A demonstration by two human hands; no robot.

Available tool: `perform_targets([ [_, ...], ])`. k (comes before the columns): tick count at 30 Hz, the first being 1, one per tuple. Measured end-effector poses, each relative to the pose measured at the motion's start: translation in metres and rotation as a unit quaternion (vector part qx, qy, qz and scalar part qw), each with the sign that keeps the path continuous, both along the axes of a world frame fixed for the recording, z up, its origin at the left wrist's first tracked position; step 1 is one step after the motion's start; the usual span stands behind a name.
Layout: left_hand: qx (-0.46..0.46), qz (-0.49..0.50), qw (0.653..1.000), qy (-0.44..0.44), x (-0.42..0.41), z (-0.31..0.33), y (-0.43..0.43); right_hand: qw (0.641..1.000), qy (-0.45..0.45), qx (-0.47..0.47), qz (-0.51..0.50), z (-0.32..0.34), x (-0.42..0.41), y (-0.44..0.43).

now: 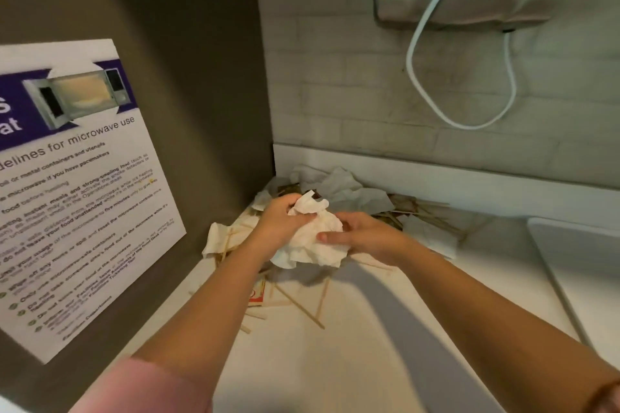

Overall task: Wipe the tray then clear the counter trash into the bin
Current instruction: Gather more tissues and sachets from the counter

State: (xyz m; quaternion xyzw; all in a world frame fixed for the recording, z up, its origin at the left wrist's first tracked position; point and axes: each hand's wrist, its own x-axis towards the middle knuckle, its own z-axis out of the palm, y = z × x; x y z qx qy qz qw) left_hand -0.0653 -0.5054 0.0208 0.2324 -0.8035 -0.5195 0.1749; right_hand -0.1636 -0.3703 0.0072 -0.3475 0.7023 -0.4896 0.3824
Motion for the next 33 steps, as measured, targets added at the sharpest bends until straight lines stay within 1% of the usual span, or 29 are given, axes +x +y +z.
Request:
perform_targets([
  [1,0.007,0.01,1.0,0.0,-0.006,-0.001,0.0,1.0,0.007,0.007,-0.009,0.001,-0.011,0.006],
  [3,0.013,0.023,1.0,-0.001,-0.014,-0.003,-0.001,0.996,0.046,0.024,-0.076,-0.001,-0.032,0.018],
  [4,0.007,0.026,1.0,-0.004,-0.018,-0.004,-0.001,0.986,0.104,0.057,-0.12,-0.003,-0.045,0.023],
  [5,0.001,0.031,0.999,-0.008,-0.022,-0.005,0.0,0.961,0.196,0.115,-0.155,-0.005,-0.056,0.028],
  [6,-0.001,0.037,0.999,-0.01,-0.026,-0.007,0.0,0.927,0.281,0.18,-0.17,-0.008,-0.066,0.034],
  [7,0.001,0.041,0.999,-0.01,-0.031,-0.008,0.001,0.898,0.33,0.231,-0.179,-0.012,-0.075,0.041],
  [8,0.006,0.046,0.999,-0.01,-0.034,-0.01,0.002,0.881,0.34,0.274,-0.183,-0.017,-0.081,0.047],
  [11,0.022,0.054,0.998,-0.004,-0.043,-0.015,0.004,0.864,0.324,0.352,-0.157,-0.036,-0.092,0.059],
  [14,0.011,0.038,0.999,-0.011,-0.049,-0.02,0.007,0.853,0.348,0.362,-0.143,-0.046,-0.096,0.061],
  [16,-0.004,0.02,0.999,-0.026,-0.054,-0.023,0.009,0.854,0.348,0.362,-0.135,-0.046,-0.097,0.059],
  [19,-0.046,0.001,0.998,-0.033,-0.059,-0.027,0.012,0.838,0.375,0.385,-0.091,-0.039,-0.097,0.056],
  [22,-0.089,-0.011,0.995,-0.034,-0.058,-0.03,0.013,0.841,0.388,0.369,-0.08,-0.032,-0.1,0.053],
  [24,-0.1,-0.019,0.994,-0.039,-0.058,-0.032,0.013,0.845,0.394,0.342,-0.115,-0.028,-0.101,0.052],
  [27,-0.084,-0.024,0.994,-0.069,-0.058,-0.032,0.016,0.85,0.413,0.26,-0.199,-0.015,-0.094,0.048],
  [29,-0.062,-0.024,0.994,-0.085,-0.06,-0.035,0.019,0.844,0.439,0.201,-0.235,-0.003,-0.085,0.042],
  [32,-0.038,-0.026,0.996,-0.077,-0.061,-0.035,0.027,0.828,0.482,0.129,-0.258,0.009,-0.066,0.031],
  [33,-0.012,-0.026,0.997,-0.069,-0.063,-0.035,0.029,0.827,0.492,0.107,-0.252,0.01,-0.058,0.028],
])
